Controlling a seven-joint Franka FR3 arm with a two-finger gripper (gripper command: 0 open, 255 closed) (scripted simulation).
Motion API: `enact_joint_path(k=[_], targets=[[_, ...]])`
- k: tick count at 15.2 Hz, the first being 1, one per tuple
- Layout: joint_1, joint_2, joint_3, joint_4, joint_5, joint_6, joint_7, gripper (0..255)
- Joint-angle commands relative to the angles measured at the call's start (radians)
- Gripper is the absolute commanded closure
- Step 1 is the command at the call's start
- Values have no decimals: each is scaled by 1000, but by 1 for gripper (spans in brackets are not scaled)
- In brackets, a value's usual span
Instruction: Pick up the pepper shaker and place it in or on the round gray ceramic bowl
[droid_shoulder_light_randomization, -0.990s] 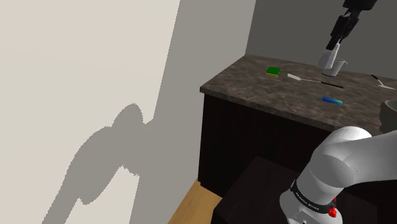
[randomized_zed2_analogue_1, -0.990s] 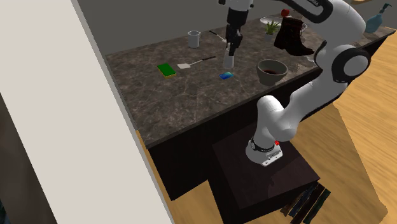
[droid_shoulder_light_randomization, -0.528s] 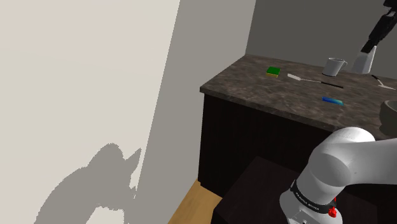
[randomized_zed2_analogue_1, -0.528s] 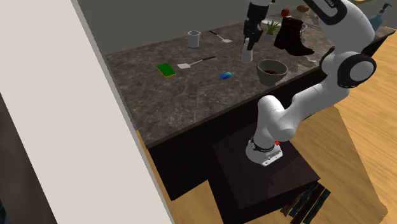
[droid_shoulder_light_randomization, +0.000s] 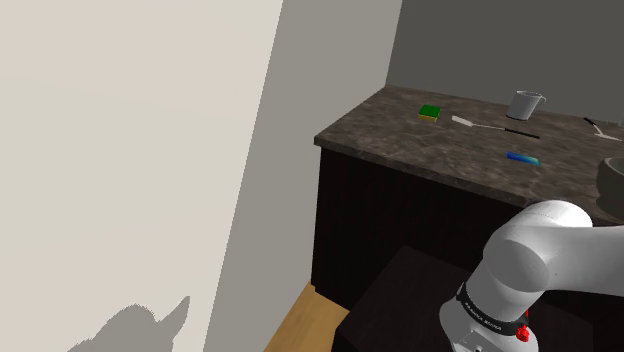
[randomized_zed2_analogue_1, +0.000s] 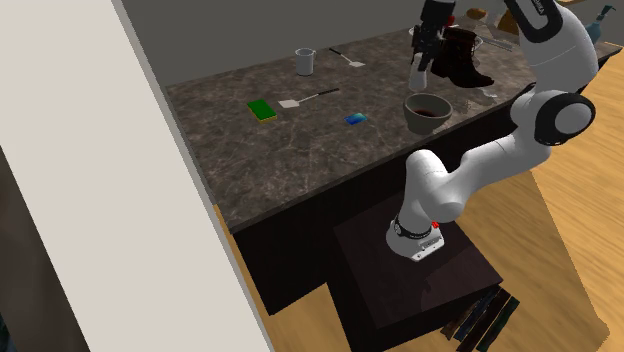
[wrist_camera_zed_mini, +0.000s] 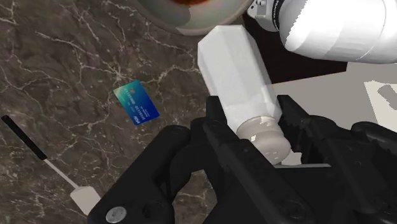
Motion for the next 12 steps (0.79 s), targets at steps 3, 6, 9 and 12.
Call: enact_joint_path(k=[3,6,9,12], targets=[[-3,-31,-31,70,-79,-75,-96,255],[-1,-46,-55,133,-146,-126,-175,255],[-8,-77,-62,104,-167,-122,-187,255],[-19,-118,-66,40,-172,-99,-175,255]])
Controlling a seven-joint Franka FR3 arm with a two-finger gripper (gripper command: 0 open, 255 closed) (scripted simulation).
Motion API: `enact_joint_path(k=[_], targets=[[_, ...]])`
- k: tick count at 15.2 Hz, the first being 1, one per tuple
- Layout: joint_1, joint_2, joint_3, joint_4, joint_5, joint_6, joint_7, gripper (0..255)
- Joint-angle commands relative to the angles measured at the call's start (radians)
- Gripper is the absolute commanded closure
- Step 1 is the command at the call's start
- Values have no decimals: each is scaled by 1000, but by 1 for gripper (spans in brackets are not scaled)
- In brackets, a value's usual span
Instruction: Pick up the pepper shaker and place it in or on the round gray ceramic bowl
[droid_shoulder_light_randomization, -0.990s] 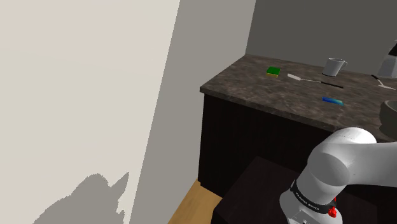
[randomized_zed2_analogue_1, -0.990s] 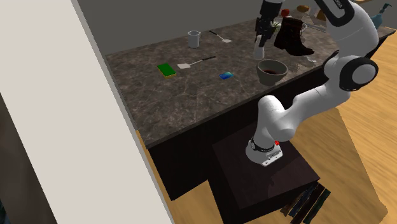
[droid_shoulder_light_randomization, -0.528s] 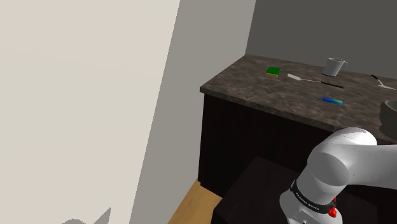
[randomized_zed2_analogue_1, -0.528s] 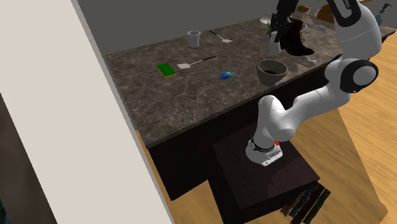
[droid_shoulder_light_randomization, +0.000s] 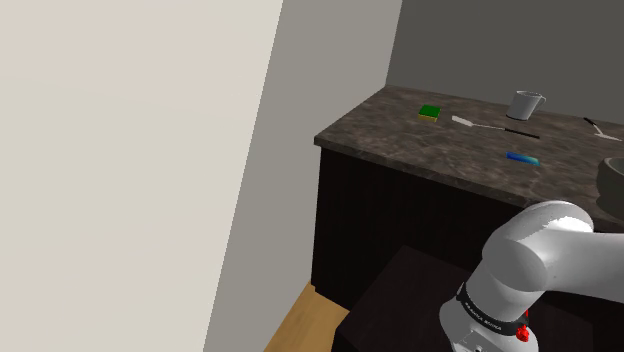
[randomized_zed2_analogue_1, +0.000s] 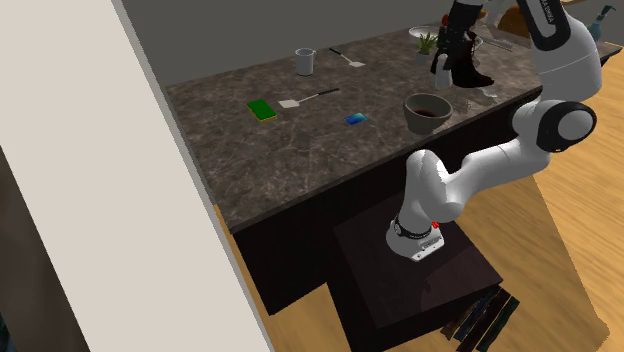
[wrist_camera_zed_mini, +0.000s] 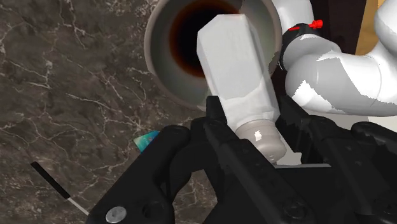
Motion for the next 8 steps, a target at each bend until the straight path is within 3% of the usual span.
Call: enact_joint_path(k=[1,8], targets=[[-6,-27,-4,-42,-6,16,7,255],[-31,-118,-20,-180,-26,64,27,255]])
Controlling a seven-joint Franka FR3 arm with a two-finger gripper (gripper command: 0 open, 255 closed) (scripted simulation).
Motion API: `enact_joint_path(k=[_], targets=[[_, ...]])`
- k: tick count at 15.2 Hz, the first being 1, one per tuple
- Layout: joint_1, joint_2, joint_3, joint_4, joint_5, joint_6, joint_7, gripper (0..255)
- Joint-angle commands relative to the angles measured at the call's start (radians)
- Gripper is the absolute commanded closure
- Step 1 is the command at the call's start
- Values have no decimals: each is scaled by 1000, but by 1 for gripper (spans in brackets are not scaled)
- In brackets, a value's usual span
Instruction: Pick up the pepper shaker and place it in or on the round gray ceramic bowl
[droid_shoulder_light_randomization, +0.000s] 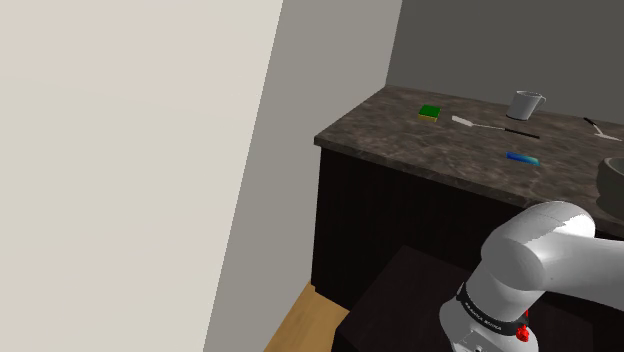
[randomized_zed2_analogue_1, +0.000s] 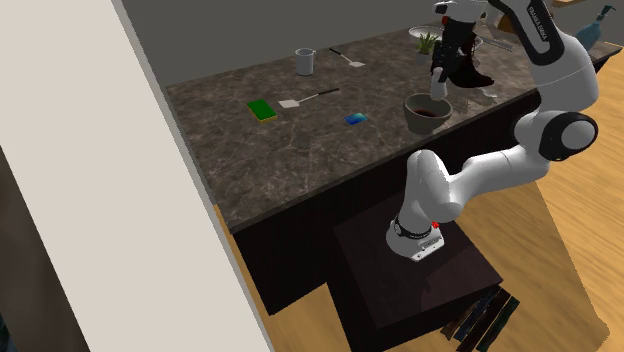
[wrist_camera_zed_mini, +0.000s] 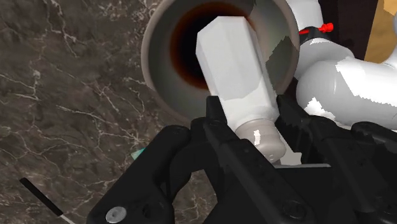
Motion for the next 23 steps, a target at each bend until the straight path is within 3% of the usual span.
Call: enact_joint_path(k=[1,4,12,13,18,22,23], targets=[[-8,-28,-5,-42,-5,14,7,255],[-21,-72,-16,-107,-19,36,15,255],[-21,-72,-16,-107,-19,36,15,255],[-21,-72,-16,-107,-19,36,15,0],[-21,-72,-16,-107,-19,36,15,0],[14,46,6,78,3,-29,-19,0],[14,46,6,78,3,-29,-19,0]])
